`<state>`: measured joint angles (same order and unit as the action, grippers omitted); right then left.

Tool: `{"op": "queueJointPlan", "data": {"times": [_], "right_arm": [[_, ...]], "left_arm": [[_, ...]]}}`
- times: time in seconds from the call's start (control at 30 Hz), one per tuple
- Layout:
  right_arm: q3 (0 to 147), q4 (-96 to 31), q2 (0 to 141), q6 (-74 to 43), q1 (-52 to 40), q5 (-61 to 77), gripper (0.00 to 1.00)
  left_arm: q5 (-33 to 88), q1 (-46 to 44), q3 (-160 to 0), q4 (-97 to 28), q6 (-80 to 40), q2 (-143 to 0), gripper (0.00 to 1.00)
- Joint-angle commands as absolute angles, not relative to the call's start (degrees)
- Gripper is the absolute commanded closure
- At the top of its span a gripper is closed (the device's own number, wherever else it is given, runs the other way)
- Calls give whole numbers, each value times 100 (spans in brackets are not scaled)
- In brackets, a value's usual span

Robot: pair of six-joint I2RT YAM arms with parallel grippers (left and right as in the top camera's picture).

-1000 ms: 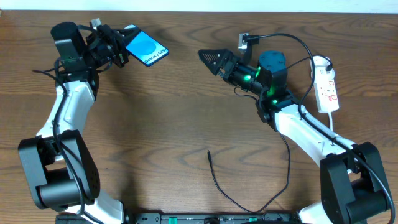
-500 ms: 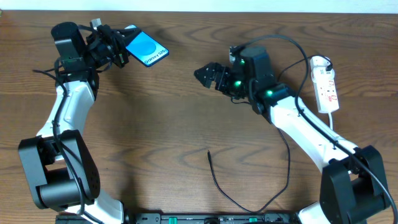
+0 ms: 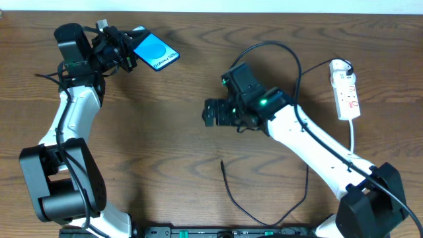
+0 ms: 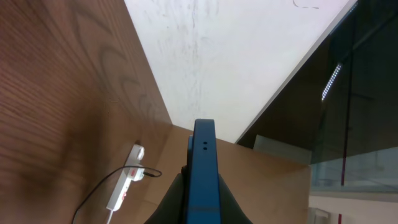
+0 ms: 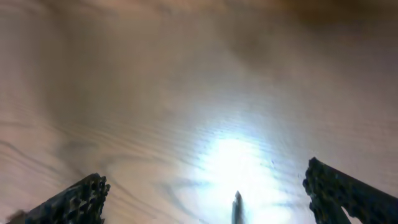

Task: Plug charger to phone and switch on socket
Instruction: 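Move the right gripper down toward the black charger cable on table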

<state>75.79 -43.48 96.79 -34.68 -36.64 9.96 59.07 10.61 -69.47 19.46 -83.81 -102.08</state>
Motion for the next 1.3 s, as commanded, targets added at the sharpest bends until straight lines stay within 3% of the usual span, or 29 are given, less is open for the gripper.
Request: {"op": "queueJointPlan", "data": {"times": [0.0,0.27,0.7,1.27], "right_arm": [[7644,-4792,9655,-3157,-3817,744,1],[7638,-5937,9671,-2862,-4239,670,1],[7516,-6152,9677,-3546,-4661,462,1],[6947,-6001,10731,-3203,-4901,419,1]], "left_arm": [[6064,1076,-7074,1979,-8350,-10007,92],[6066,1076,-7074,1979,-8348,-10007,92],[6066,1076,-7074,1981,-8348,-10007,93],[6066,1076,-7074,1981,-8346,-10007,93]]}}
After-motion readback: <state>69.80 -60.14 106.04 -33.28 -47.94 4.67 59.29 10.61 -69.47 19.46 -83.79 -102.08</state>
